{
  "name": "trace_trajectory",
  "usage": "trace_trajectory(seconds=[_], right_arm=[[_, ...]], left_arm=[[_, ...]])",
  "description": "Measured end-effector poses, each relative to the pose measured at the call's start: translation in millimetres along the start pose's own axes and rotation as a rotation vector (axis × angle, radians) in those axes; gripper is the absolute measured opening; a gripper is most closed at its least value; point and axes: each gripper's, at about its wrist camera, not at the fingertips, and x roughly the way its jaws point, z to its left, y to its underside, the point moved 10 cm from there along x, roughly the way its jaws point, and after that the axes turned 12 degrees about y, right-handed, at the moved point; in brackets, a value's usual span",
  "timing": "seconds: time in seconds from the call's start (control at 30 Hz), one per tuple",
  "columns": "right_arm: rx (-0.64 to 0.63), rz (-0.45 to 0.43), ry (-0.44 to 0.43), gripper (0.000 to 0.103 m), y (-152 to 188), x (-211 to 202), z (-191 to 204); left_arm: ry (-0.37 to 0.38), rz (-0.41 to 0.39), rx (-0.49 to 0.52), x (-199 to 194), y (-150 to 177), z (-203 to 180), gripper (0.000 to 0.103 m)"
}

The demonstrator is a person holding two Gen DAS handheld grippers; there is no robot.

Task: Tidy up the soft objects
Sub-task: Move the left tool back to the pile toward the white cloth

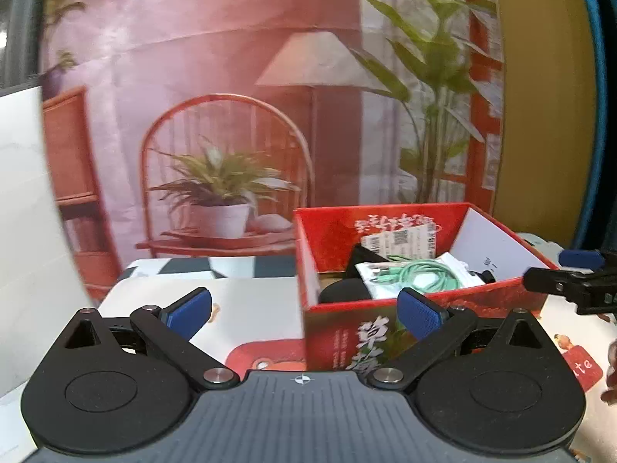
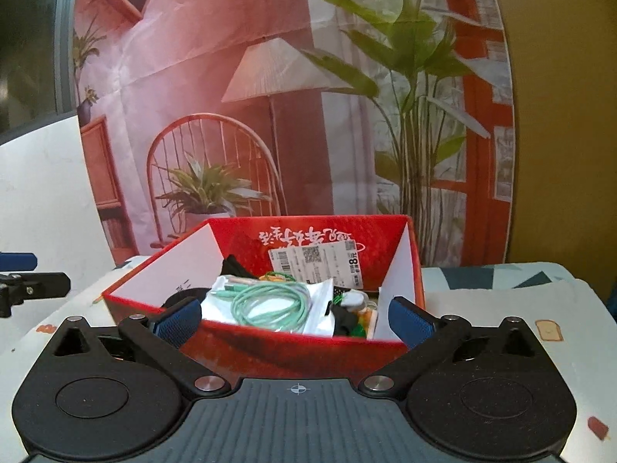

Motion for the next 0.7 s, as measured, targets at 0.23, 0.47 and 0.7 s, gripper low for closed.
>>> trace_trajectory(seconds=[0.23,0.47,0.7], right_arm=[[0.047,-0.004,-0.049,0.103,22.9,-21.3,0.1],[0.014,0.054,-0.018,0.103,65.1,-20.7,-0.5],[0.006,0.111,0.038,0.103,100.9,-11.0,-4.9]], left_arm=[[-0.024,0.043,-0.073,-11.5,34.4,4.5,0.103],[-0.051,0.127,-0.081,-8.0,75.2,6.9,0.103],[-0.070,0.188,-0.082,-7.6,106.5,10.7,0.103]])
